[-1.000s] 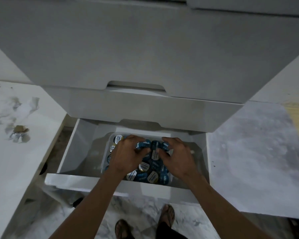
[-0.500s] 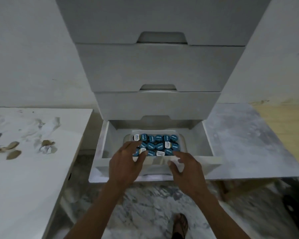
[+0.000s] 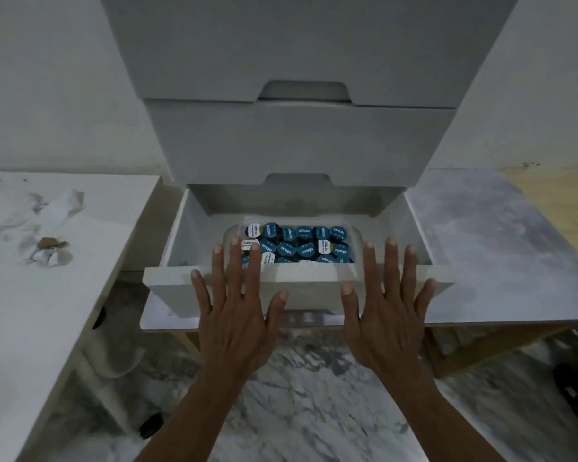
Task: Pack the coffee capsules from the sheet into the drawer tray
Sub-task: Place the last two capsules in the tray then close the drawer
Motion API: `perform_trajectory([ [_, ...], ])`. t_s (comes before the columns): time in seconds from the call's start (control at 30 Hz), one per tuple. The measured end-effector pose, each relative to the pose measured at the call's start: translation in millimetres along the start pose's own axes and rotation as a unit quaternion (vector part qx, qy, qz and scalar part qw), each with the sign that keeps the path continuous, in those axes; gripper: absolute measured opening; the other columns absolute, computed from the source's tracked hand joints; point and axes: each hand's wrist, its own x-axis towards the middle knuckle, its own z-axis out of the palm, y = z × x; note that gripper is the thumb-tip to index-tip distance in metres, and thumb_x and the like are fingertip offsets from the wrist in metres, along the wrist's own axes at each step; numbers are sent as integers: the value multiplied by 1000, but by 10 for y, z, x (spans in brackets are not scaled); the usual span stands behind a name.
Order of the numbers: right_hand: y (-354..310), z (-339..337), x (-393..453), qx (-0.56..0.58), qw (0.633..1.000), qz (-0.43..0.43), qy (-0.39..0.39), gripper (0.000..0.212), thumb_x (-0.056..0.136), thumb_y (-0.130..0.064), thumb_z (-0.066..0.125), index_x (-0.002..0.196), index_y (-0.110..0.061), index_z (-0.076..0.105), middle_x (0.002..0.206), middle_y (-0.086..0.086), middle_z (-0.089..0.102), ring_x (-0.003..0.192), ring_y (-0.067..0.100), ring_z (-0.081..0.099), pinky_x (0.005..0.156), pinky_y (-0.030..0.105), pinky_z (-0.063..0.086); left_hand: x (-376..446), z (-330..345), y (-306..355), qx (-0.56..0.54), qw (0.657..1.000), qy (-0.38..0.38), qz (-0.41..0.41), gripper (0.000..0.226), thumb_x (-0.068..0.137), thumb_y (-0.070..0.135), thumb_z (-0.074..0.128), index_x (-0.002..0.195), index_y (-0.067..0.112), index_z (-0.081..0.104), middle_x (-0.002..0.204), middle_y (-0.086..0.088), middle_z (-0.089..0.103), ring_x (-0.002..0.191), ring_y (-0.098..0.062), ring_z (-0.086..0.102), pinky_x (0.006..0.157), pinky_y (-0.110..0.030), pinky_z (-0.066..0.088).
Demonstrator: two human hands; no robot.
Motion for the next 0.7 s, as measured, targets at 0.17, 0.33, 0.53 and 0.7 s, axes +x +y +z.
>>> perform_trajectory([
  [0.17, 175, 441, 99, -7, 997, -24, 79, 68, 95, -51, 31, 155, -23, 17, 164, 9, 5, 151, 31, 0, 114, 68, 3, 89, 395, -45, 40, 995, 93, -9, 78, 95, 63, 26, 156, 18, 9, 164, -8, -3, 151, -33, -1, 118, -61, -1],
  [0.33, 207, 681, 390, 4, 991, -22, 128, 67, 95, -55, 25, 155, -26, 15, 164, 8, 4, 151, 32, -2, 113, 69, 0, 311, 581, -74, 60, 988, 145, 4, 78, 95, 64, 25, 156, 20, 6, 164, -9, -1, 151, -33, -1, 119, -59, -3],
  [0.53, 172, 841, 855, 3, 991, -31, 128, 66, 96, -56, 22, 156, -29, 10, 164, 6, 0, 151, 29, -5, 113, 69, 0, 784, 699, -102, 77, 985, 153, 5, 78, 96, 61, 28, 156, 17, 5, 164, -10, -2, 151, -32, -3, 119, -60, -1],
  [0.7, 151, 946, 1326, 4, 991, -28, 132, 67, 96, -59, 16, 156, -30, 5, 164, 5, -2, 151, 28, -6, 114, 68, 1, 1256, 726, -92, 69, 986, 154, 6, 78, 96, 62, 22, 156, 18, 1, 165, -9, -4, 151, -30, -6, 119, -58, -4],
])
